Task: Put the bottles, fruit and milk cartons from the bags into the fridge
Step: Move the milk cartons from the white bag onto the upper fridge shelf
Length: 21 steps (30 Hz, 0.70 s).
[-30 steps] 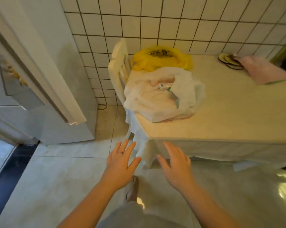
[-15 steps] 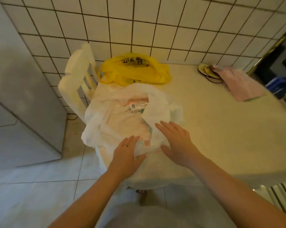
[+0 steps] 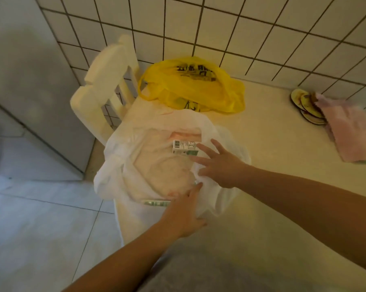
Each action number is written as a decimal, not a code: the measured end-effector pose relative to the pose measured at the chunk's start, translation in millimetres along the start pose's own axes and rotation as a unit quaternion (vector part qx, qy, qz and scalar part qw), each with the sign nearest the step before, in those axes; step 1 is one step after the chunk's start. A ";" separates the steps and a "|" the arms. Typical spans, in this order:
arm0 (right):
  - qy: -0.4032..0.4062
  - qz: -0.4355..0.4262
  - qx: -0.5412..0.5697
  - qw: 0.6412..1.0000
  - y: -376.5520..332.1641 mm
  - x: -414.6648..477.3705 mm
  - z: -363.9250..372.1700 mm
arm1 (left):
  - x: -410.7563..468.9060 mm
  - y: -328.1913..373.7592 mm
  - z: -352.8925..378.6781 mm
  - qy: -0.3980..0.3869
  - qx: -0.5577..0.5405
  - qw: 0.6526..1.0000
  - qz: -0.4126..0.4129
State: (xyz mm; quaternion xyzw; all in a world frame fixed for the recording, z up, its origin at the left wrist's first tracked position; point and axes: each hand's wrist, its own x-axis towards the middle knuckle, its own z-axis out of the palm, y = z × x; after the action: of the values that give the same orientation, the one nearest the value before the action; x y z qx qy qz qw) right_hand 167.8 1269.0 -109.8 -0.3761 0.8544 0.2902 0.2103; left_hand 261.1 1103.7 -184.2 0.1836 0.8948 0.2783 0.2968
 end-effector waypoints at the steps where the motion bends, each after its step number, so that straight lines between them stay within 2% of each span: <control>1: -0.002 -0.012 -0.003 1.000 4.8 3.1 2.6 | 1.3 1.4 1.4 -0.001 -0.011 1.000 -0.006; 4: 0.050 -0.055 0.006 0.997 23.6 0.4 15.2 | 6.5 7.8 -0.8 0.013 -0.064 0.998 -0.016; 8: 0.239 -0.111 0.052 0.963 52.5 -20.0 35.7 | 16.9 19.3 -1.4 0.059 -0.084 0.994 -0.031; 12: 0.337 -0.117 0.096 0.929 75.3 -54.7 56.0 | 18.9 41.4 7.6 0.161 -0.060 0.985 -0.030; 15: 0.352 -0.104 0.106 0.924 93.5 -82.7 77.5 | 17.5 77.0 16.7 0.212 -0.088 0.973 -0.019; 18: 0.342 -0.078 0.144 0.925 103.4 -100.2 104.0 | 26.2 103.8 35.0 0.199 -0.091 0.975 -0.042; 21: 0.292 -0.034 0.195 0.936 104.4 -114.1 140.7 | 34.8 126.9 60.2 0.167 -0.071 0.982 -0.058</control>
State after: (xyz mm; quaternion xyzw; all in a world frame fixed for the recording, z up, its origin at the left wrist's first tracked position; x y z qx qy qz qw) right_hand 179.5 1477.7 -113.2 -0.4245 0.9048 -0.0119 0.0305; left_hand 293.6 1243.0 -162.3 0.0609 0.9189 0.3502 0.1710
